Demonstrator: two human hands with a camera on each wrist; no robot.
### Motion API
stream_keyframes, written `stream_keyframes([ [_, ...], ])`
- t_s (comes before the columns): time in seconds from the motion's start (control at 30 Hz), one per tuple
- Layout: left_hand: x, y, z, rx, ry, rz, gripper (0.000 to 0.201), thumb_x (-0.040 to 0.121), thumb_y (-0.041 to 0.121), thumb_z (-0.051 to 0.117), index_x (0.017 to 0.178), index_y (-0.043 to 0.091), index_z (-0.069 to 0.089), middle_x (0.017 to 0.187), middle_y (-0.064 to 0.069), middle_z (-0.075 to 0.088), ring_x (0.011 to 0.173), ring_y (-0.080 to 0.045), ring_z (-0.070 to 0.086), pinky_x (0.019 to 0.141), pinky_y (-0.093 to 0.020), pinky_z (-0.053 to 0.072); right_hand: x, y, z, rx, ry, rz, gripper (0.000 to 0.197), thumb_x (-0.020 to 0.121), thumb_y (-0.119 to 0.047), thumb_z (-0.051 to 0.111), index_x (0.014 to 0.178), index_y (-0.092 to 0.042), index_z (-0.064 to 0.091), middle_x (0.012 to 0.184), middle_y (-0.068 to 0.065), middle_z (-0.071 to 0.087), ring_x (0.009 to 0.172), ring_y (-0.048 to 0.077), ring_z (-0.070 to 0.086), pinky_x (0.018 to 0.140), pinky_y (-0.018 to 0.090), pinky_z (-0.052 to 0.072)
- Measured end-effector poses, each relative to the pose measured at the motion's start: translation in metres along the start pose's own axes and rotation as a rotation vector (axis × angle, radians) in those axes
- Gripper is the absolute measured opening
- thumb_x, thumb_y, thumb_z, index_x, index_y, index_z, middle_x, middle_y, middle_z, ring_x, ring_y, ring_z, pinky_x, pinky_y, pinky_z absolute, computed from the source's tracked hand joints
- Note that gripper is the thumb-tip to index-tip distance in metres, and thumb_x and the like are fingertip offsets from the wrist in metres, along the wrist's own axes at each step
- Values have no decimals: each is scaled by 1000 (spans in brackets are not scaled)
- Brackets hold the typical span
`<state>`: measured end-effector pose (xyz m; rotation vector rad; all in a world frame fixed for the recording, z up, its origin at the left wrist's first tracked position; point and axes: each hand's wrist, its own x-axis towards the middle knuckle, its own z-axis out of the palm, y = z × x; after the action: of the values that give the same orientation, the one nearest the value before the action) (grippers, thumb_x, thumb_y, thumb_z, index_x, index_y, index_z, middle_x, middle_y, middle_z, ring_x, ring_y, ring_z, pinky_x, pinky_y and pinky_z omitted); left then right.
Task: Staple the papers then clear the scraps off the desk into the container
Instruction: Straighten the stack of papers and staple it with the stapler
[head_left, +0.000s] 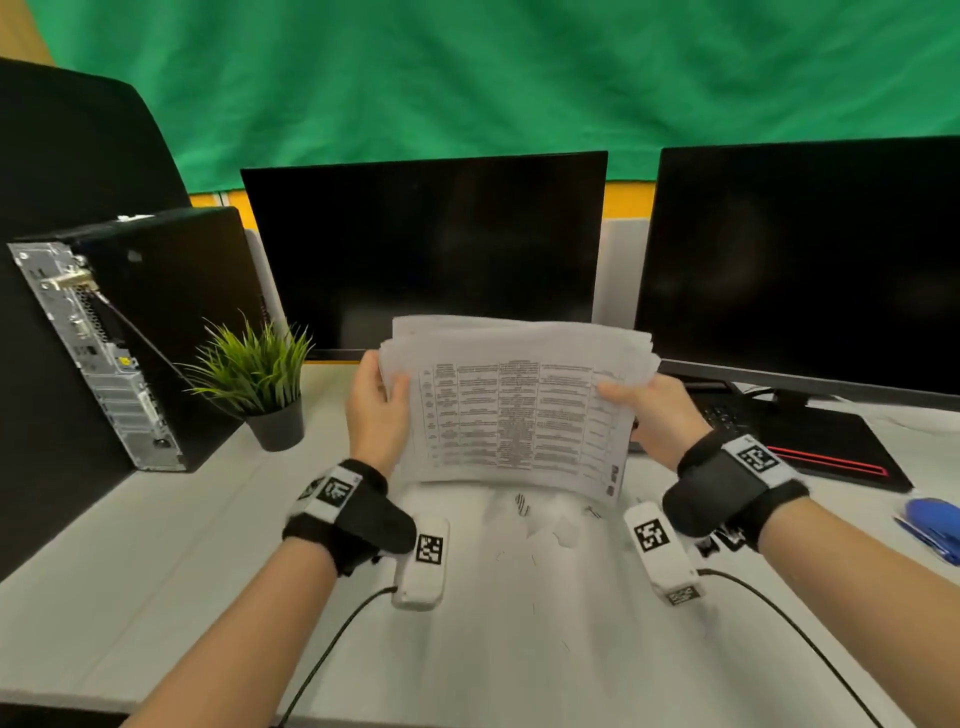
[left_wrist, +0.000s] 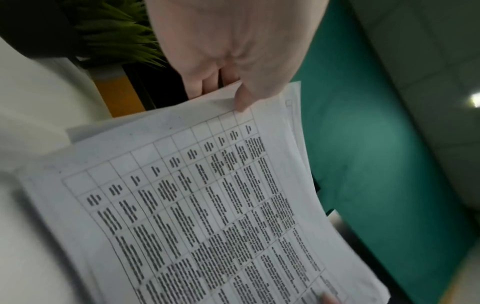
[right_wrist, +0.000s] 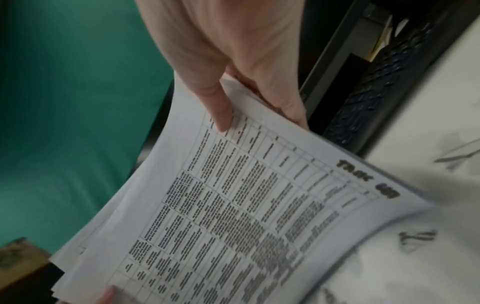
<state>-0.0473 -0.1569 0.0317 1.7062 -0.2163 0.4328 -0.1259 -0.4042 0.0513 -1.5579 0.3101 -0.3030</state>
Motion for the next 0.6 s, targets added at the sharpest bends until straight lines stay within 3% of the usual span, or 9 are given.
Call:
stream_keyframes([
  [0.07, -6, -9, 3, 22, -9, -15, 16, 97, 10, 47, 106, 22, 50, 90, 16, 58, 82, 0, 58, 69, -17, 47, 3, 6, -1, -43, -1, -2, 39, 87, -2, 58, 125, -6, 53, 123, 15, 62, 109, 30, 60, 78, 37, 50],
  [0.17, -8, -11, 3, 4, -45, -69, 32, 95, 7, 49, 125, 17, 44, 108, 5, 58, 95, -11, 57, 71, -18, 46, 9, 5, -4, -164, 54, -108, 48, 82, -2, 64, 127, -11, 48, 124, 11, 59, 114, 29, 57, 86, 39, 50],
  [0.27, -8, 1, 3, -161, -92, -95, 45, 92, 7, 54, 130, 20, 35, 107, 3, 57, 91, -8, 60, 64, -14, 51, 13, -2, -7, -302, 129, -262, 75, 81, -5, 67, 143, -22, 26, 129, 8, 48, 111, 20, 50, 90, 36, 46],
  [0.33, -8, 13, 7, -247, -86, -113, 40, 93, 22, 56, 125, 27, 33, 99, 7, 57, 84, -5, 60, 57, -13, 51, 12, -7, -6, -478, 129, -419, 82, 82, -8, 66, 146, -28, 20, 133, 7, 45, 116, 18, 48, 95, 33, 42],
  [0.4, -7, 23, 12, -256, -36, -157, 38, 91, 43, 53, 120, 29, 33, 93, 7, 57, 80, -6, 60, 58, -18, 46, 9, -9, -4, -763, 115, -551, 74, 86, -15, 63, 146, -32, 23, 141, 4, 38, 122, 17, 43, 98, 30, 37],
  [0.47, 1, 26, 17, -260, 34, -222, 47, 86, 58, 52, 118, 26, 36, 94, 3, 58, 81, -10, 60, 62, -23, 45, 10, -8, -2, -1111, 128, -644, 61, 89, -28, 57, 144, -34, 29, 149, 2, 32, 134, 22, 34, 109, 42, 28],
  [0.53, 10, 24, 21, -228, 88, -286, 58, 78, 66, 55, 115, 24, 39, 103, -2, 59, 90, -17, 61, 73, -31, 49, 10, -6, 0, -1346, 155, -680, 53, 91, -37, 51, 142, -35, 35, 155, 0, 26, 143, 25, 19, 115, 56, 7],
  [0.6, 16, 21, 24, -211, 117, -305, 53, 79, 59, 61, 112, 21, 42, 103, -3, 59, 91, -19, 60, 74, -32, 50, 10, -6, 1, -1434, 172, -717, 50, 92, -38, 48, 140, -31, 38, 156, -1, 24, 146, 25, 13, 113, 59, -5],
])
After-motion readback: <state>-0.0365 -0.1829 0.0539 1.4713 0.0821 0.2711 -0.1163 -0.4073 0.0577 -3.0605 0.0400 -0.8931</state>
